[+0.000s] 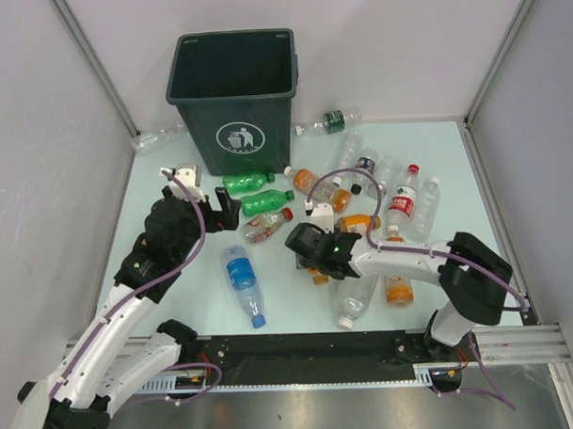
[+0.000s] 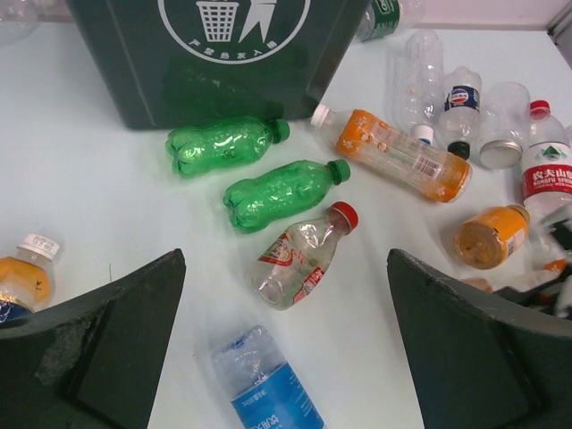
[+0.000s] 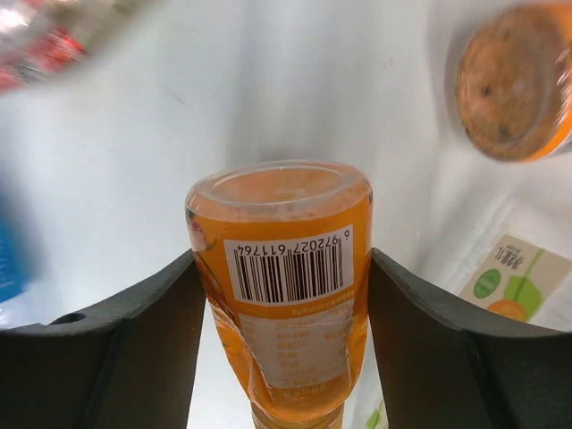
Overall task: Put the plastic bottles in the bin
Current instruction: Pick up the plastic bottle at the center of the board, then place the plastic bottle in the trash bin.
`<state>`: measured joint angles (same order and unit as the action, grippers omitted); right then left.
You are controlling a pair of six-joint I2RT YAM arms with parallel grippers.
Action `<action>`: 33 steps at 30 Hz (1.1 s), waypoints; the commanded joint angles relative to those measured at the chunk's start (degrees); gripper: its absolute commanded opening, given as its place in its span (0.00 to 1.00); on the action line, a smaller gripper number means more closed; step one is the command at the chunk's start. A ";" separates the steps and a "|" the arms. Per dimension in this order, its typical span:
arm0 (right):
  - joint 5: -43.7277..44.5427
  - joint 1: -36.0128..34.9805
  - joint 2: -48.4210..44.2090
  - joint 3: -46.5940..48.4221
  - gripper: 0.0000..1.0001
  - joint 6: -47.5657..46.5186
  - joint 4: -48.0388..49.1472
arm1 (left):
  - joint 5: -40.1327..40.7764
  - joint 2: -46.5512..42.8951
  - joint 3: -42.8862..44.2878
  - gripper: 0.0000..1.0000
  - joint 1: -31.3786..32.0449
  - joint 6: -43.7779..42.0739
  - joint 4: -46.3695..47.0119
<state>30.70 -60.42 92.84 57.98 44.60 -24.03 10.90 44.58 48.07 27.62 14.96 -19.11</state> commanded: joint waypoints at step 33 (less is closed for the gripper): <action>-7.93 15.42 19.92 67.62 0.33 -43.63 26.20 | -0.35 -2.66 -0.79 1.00 -0.02 -1.43 2.33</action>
<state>25.56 -45.95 111.63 123.87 4.93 -9.26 11.60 41.19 45.21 27.62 13.98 -17.26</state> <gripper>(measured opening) 0.689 0.996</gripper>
